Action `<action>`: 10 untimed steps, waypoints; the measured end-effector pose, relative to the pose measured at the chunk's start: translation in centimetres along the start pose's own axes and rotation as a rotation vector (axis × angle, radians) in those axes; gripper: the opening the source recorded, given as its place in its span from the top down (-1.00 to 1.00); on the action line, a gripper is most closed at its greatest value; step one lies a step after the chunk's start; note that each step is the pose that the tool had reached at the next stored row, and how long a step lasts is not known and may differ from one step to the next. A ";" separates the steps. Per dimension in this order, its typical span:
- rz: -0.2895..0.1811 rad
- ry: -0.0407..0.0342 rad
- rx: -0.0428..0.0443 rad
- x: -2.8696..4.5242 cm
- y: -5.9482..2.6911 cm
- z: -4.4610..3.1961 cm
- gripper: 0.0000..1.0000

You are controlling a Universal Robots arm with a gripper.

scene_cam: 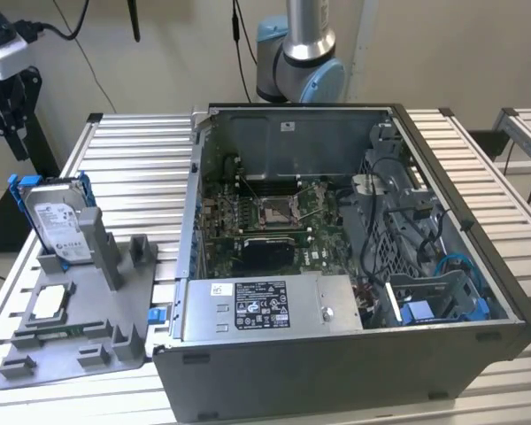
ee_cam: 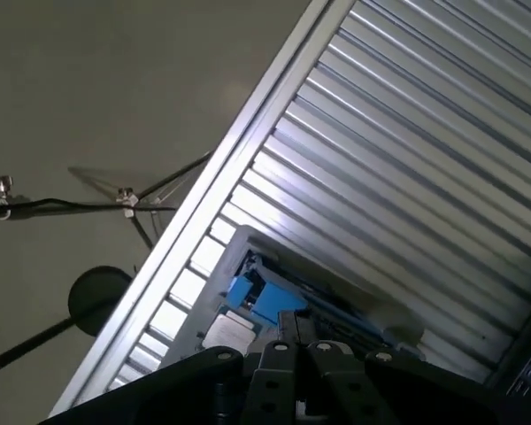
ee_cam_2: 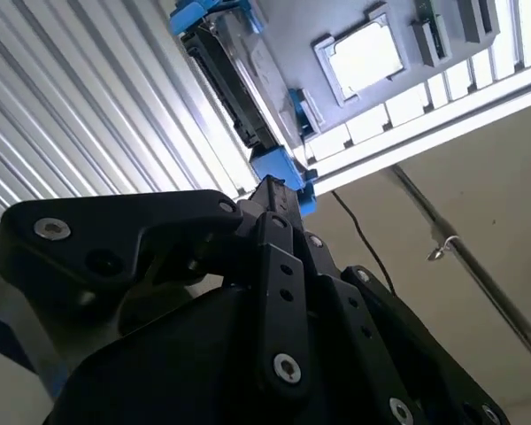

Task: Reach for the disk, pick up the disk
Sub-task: 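Pick up the disk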

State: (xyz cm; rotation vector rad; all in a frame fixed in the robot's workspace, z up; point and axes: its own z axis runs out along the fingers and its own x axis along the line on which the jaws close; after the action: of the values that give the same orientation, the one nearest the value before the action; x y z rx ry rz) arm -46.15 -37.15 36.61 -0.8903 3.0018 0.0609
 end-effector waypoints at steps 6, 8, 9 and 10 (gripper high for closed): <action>-0.109 -0.0002 0.0003 -0.01 -0.01 0.00 1.00; -0.146 -0.0011 0.0012 -0.01 -0.01 -0.01 1.00; -0.164 -0.0017 0.0016 0.00 -0.01 0.00 1.00; -0.181 -0.0024 0.0021 0.00 -0.01 0.00 1.00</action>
State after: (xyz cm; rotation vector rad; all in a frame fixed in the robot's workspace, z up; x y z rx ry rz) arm -46.14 -37.16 36.62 -1.1553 2.9034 0.0570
